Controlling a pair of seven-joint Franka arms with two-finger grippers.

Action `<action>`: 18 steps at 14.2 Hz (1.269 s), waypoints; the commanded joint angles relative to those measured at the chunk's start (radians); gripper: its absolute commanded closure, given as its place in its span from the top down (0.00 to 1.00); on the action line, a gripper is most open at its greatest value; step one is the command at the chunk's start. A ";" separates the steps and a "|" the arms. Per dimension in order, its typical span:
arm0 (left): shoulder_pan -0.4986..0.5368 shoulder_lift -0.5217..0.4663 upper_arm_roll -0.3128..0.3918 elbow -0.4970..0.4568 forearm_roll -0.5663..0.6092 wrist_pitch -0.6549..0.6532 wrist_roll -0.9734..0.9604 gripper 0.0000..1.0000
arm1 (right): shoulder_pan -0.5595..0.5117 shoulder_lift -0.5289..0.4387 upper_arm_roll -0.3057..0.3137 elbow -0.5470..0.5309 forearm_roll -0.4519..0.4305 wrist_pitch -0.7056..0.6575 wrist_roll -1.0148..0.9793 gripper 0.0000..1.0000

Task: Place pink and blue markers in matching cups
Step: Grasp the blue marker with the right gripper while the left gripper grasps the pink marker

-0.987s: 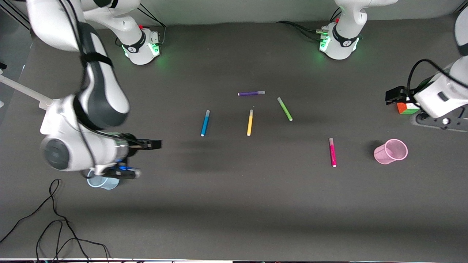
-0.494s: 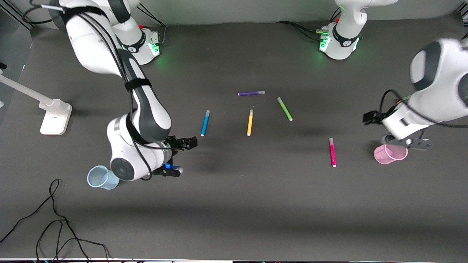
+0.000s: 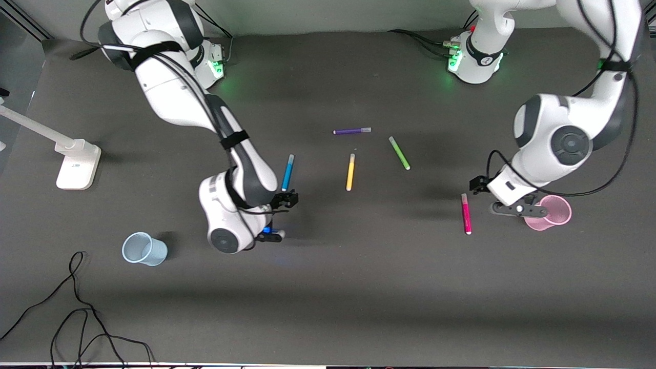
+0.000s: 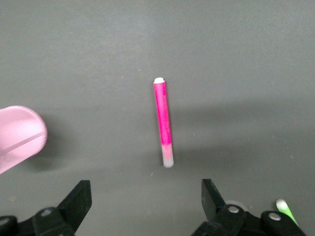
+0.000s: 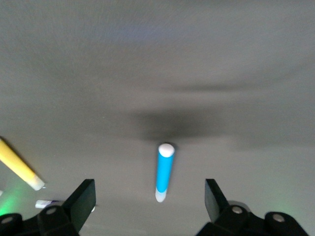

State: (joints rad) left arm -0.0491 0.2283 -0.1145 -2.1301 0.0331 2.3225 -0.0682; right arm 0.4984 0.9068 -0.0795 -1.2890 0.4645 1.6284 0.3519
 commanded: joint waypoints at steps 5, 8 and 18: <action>-0.029 0.155 0.009 -0.111 -0.009 0.340 -0.030 0.99 | 0.035 0.029 -0.011 -0.023 0.002 0.005 0.029 0.94; -0.029 0.190 0.009 -0.111 -0.009 0.379 -0.030 0.91 | 0.035 0.043 -0.011 -0.023 0.000 0.005 0.027 0.86; -0.031 0.213 0.009 -0.088 -0.005 0.394 -0.025 0.25 | 0.035 0.053 -0.011 -0.023 0.000 -0.007 0.025 0.04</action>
State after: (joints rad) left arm -0.0625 0.4347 -0.1136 -2.2354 0.0316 2.7090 -0.0791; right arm 0.5295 0.9582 -0.0872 -1.3152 0.4638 1.6280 0.3631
